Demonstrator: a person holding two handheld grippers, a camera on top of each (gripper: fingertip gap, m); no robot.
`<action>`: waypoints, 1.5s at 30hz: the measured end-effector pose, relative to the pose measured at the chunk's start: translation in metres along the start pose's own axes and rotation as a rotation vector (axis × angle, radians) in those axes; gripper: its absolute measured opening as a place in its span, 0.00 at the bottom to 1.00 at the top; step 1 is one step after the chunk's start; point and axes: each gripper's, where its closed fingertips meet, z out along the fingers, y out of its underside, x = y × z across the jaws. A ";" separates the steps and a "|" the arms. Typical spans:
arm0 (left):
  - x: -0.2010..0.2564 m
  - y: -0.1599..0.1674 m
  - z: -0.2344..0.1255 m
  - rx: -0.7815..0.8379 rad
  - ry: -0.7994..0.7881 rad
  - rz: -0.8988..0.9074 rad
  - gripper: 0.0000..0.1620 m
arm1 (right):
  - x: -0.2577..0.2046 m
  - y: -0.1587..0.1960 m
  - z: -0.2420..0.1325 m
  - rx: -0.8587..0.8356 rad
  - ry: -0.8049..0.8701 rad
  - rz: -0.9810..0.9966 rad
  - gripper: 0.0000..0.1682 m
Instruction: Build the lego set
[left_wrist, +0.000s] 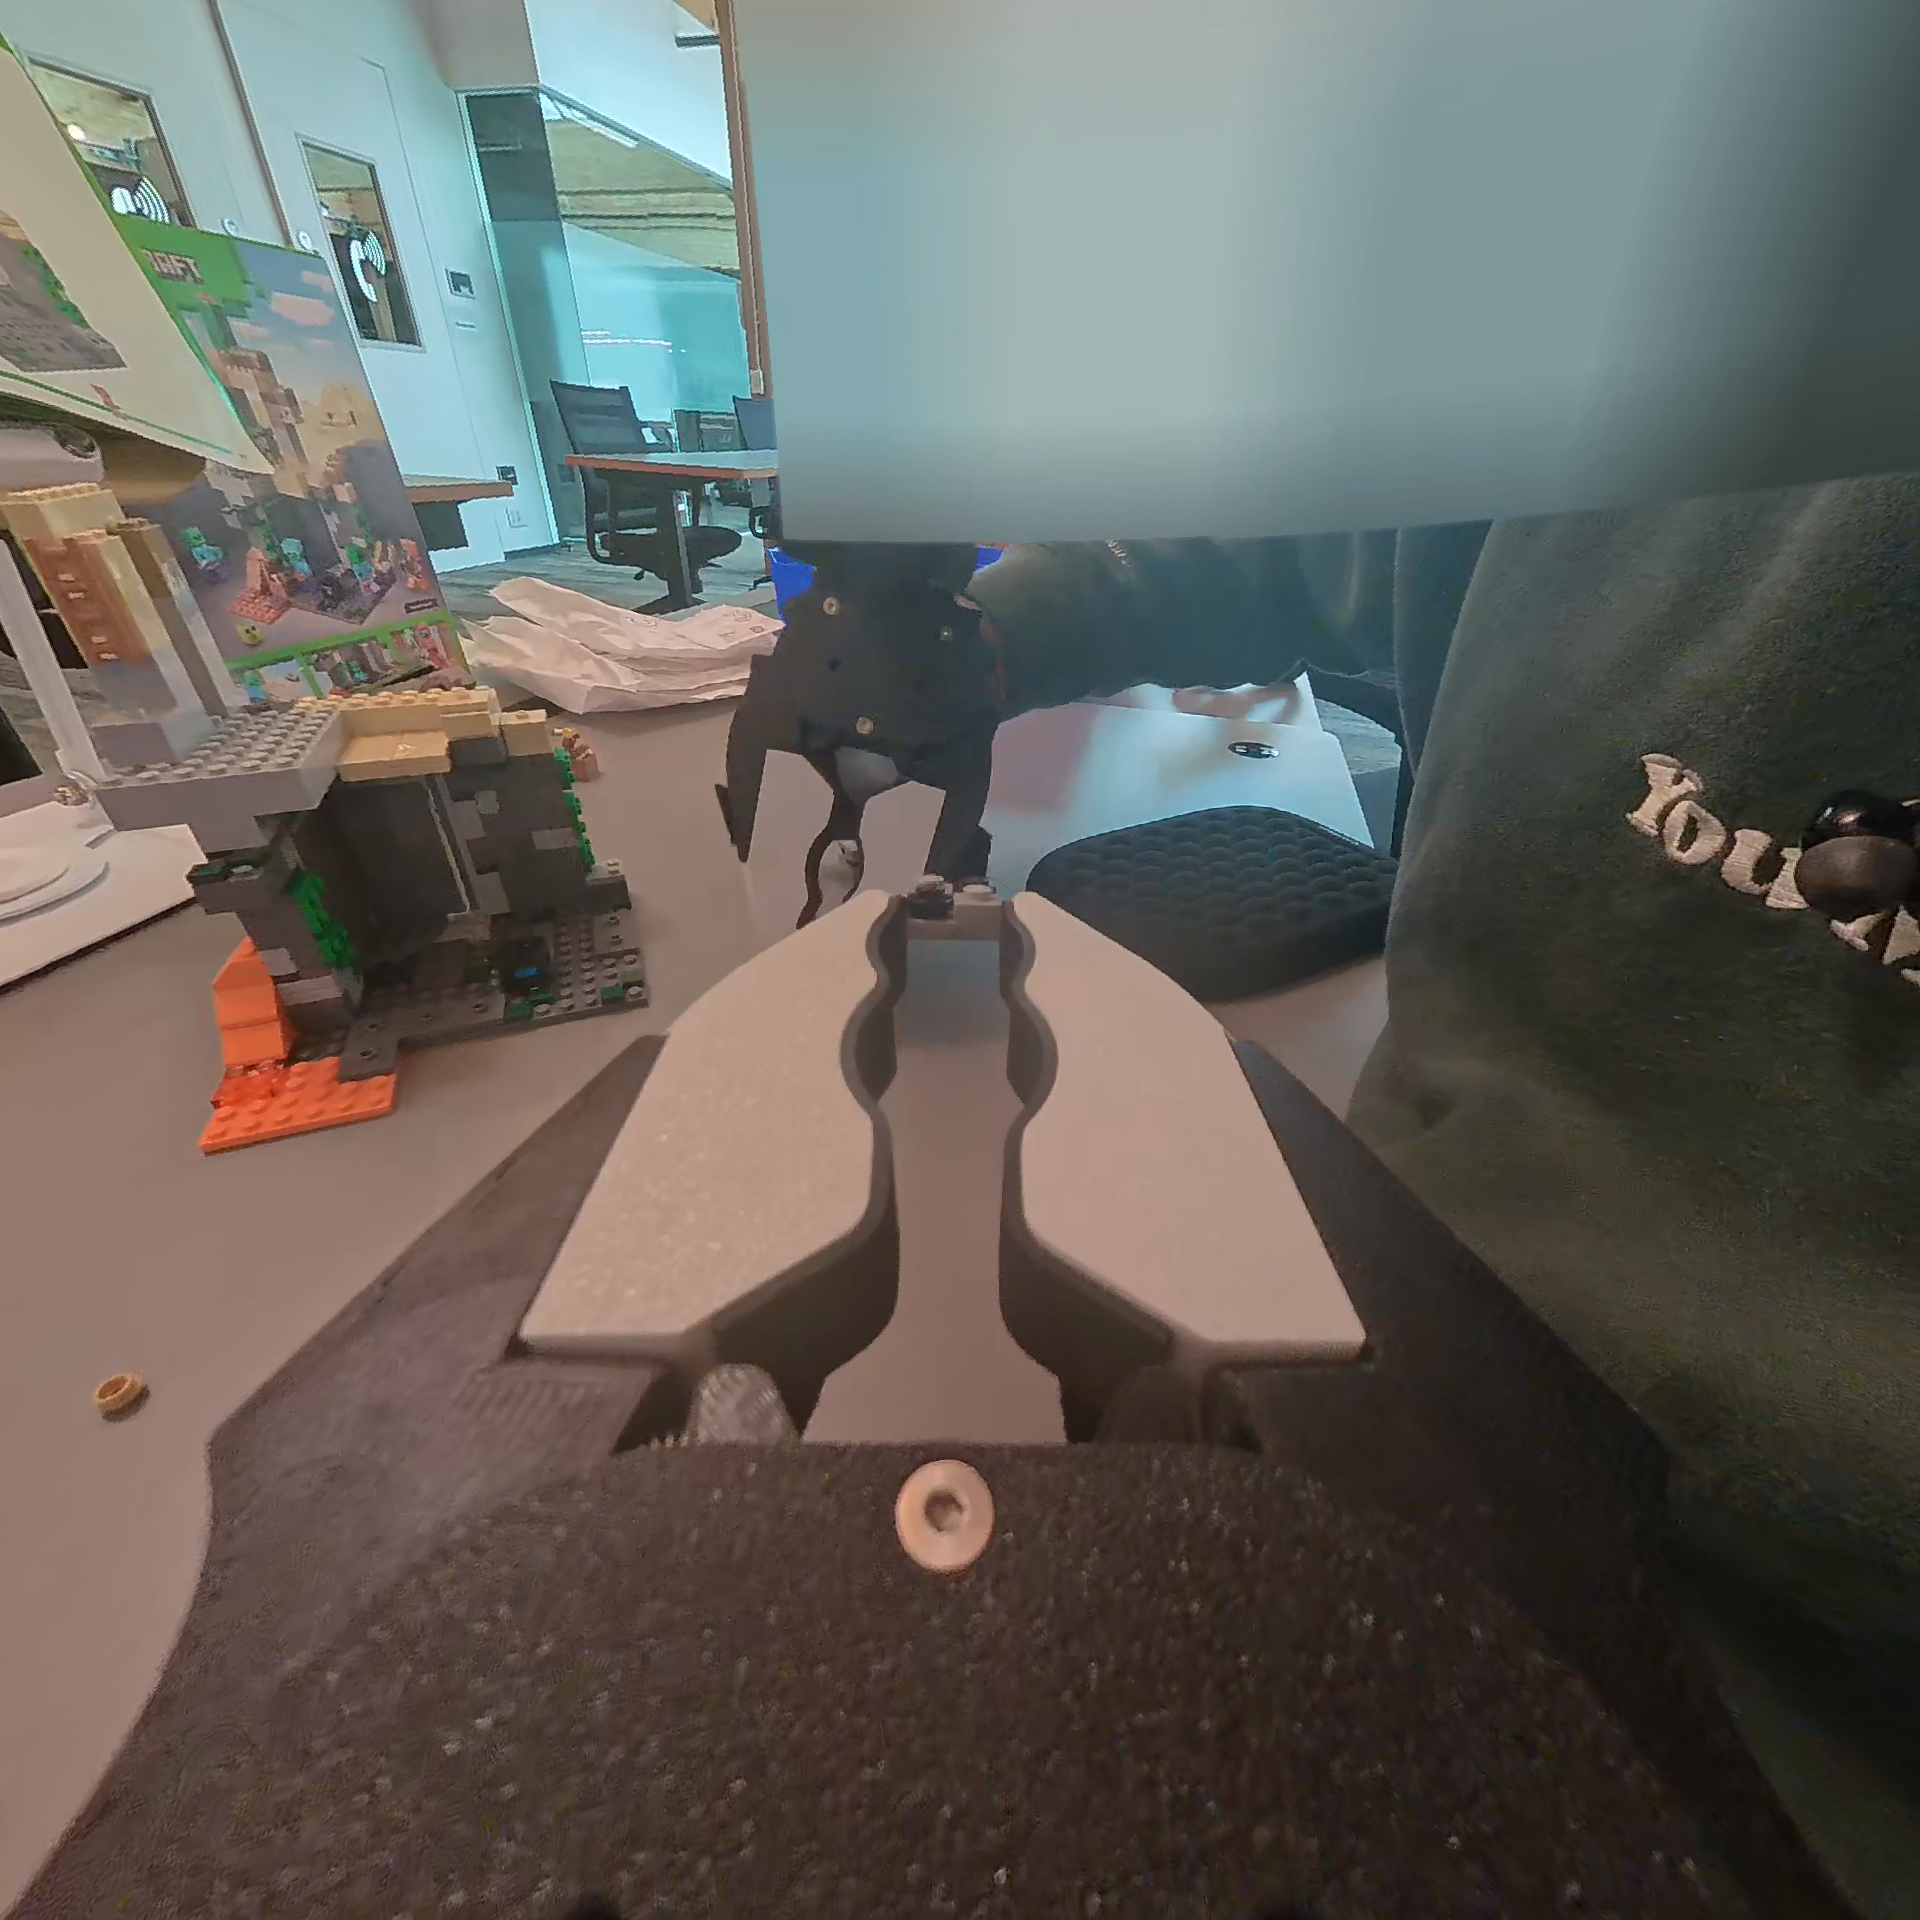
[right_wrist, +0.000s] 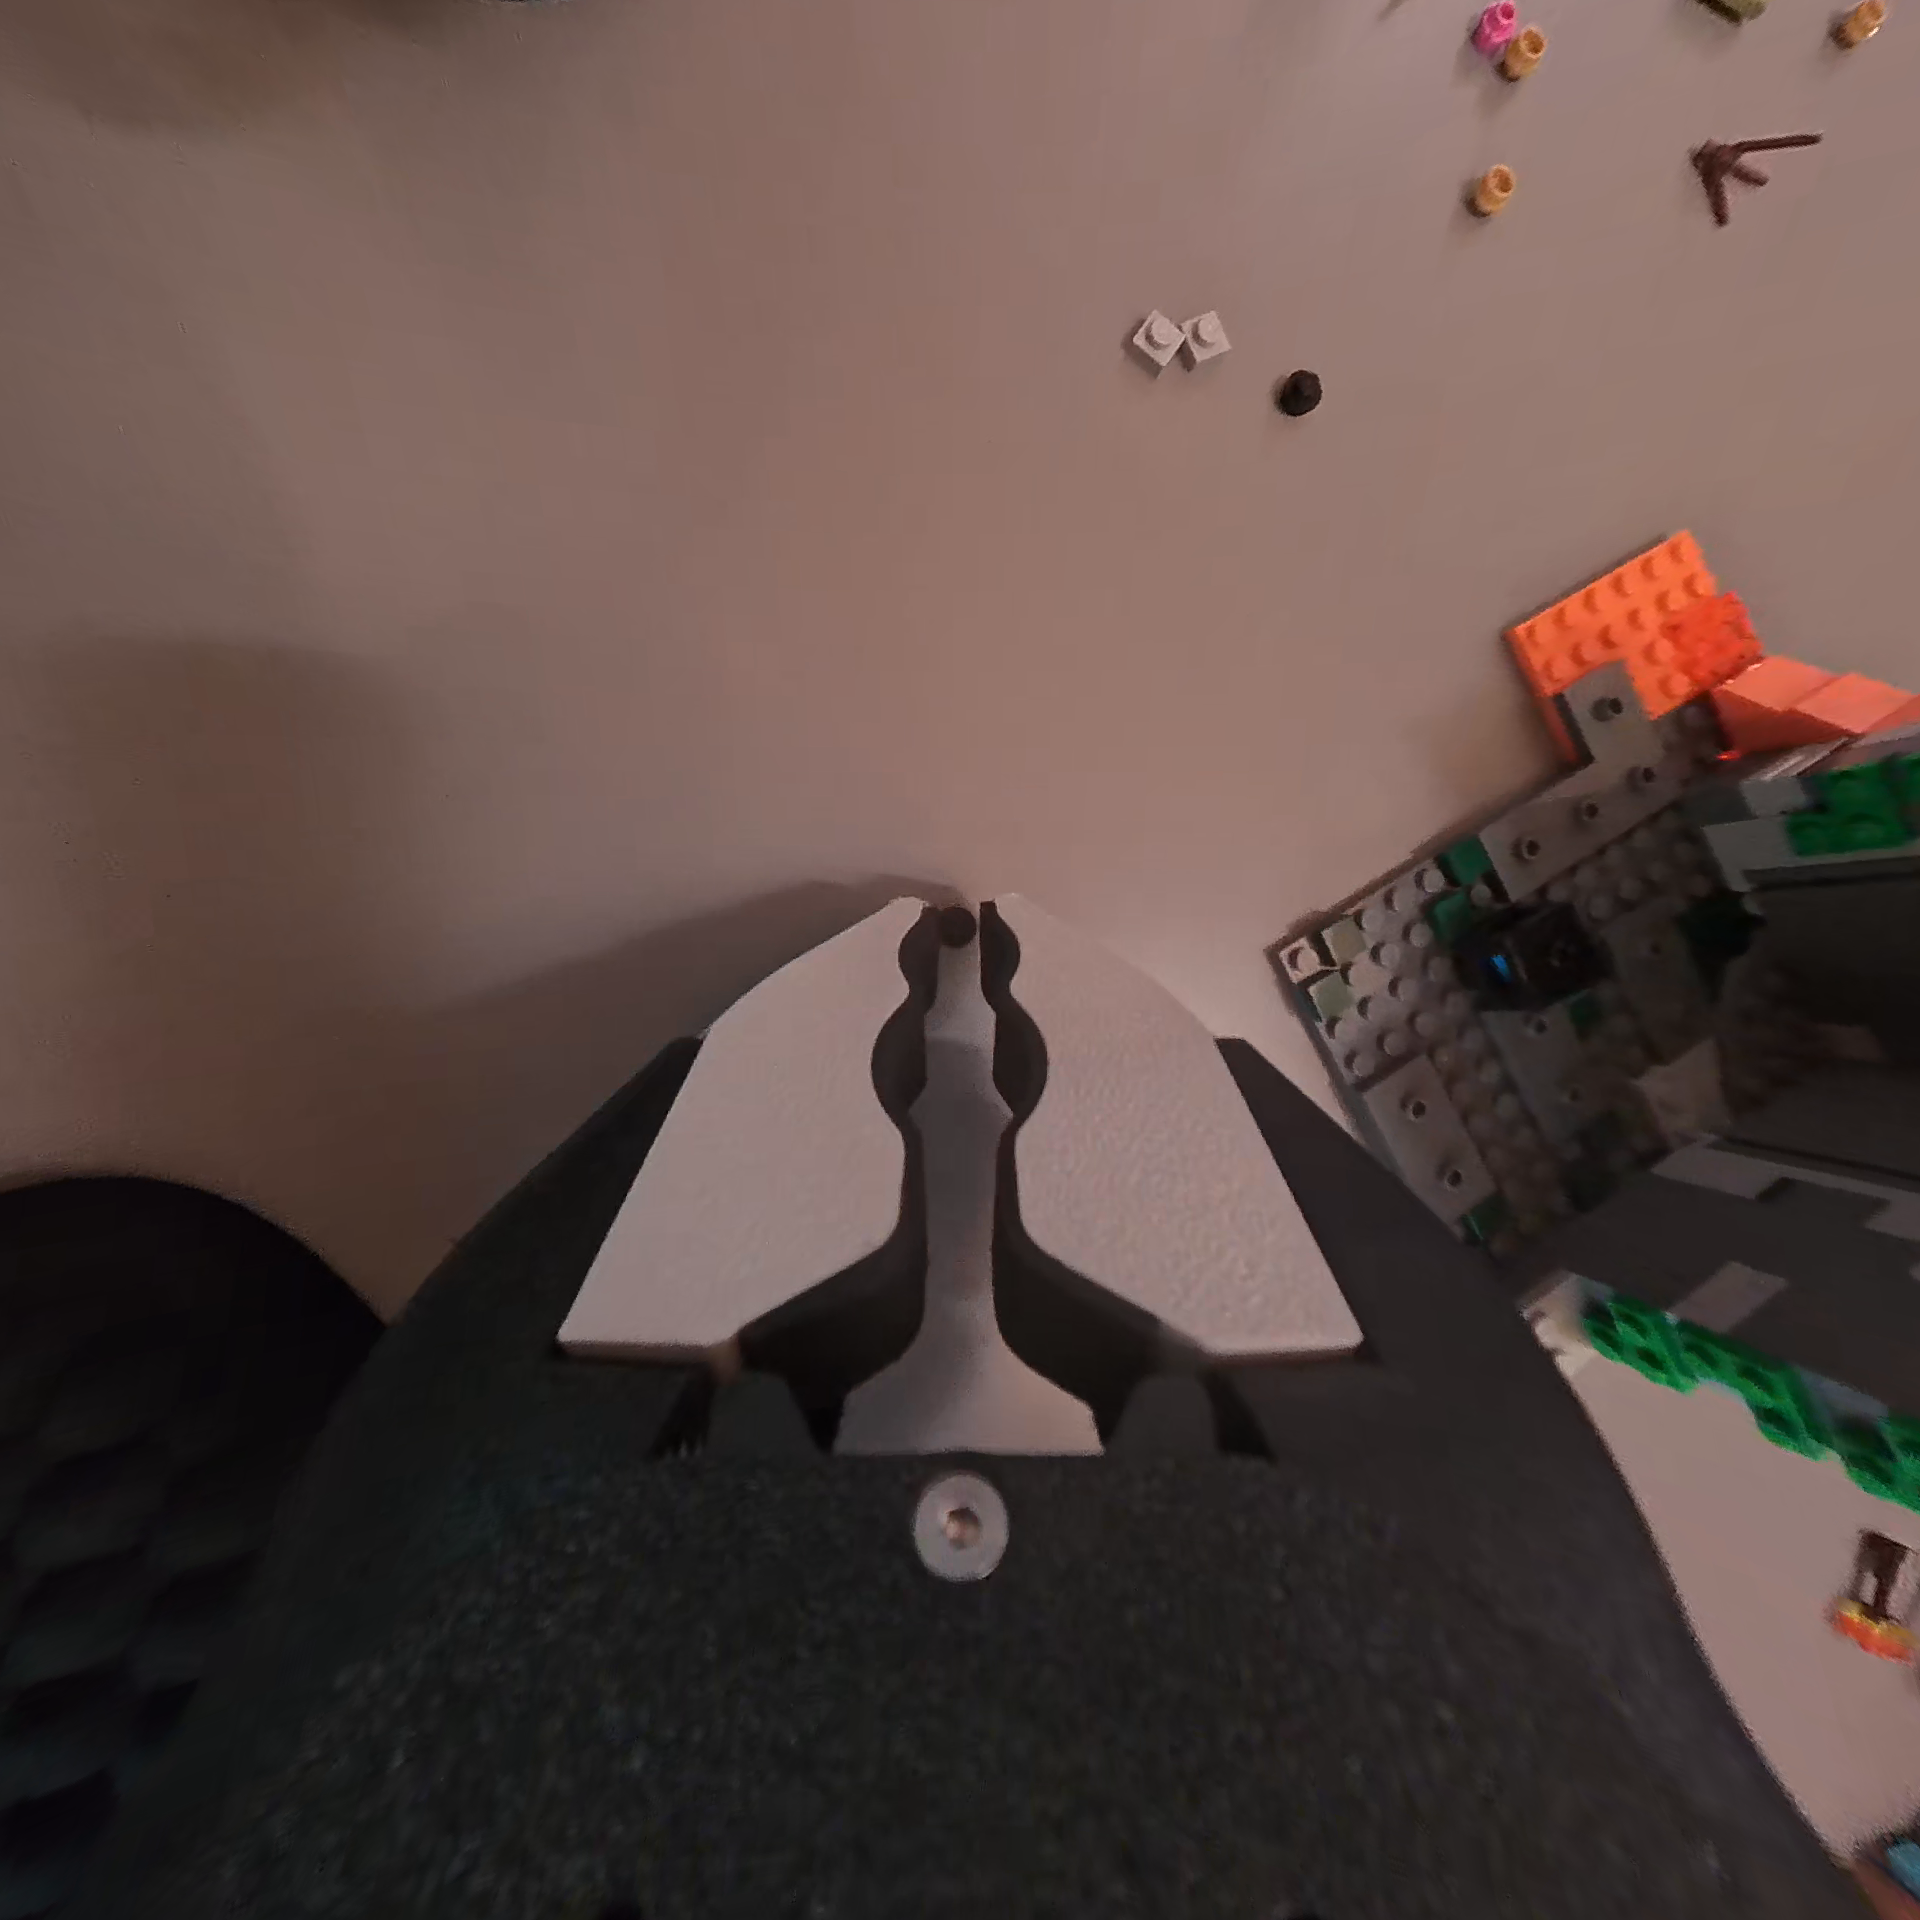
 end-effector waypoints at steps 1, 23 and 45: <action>0.000 0.000 0.000 0.000 0.000 0.000 0.10 | 0.000 0.001 0.001 -0.005 -0.003 0.003 0.04; -0.008 -0.024 -0.008 0.133 -0.112 0.049 0.10 | -0.020 -0.161 -0.067 0.244 -0.166 -0.306 0.03; 0.001 -0.036 -0.015 0.202 -0.091 0.065 0.10 | -0.040 -0.187 -0.068 0.156 -0.327 -0.329 0.04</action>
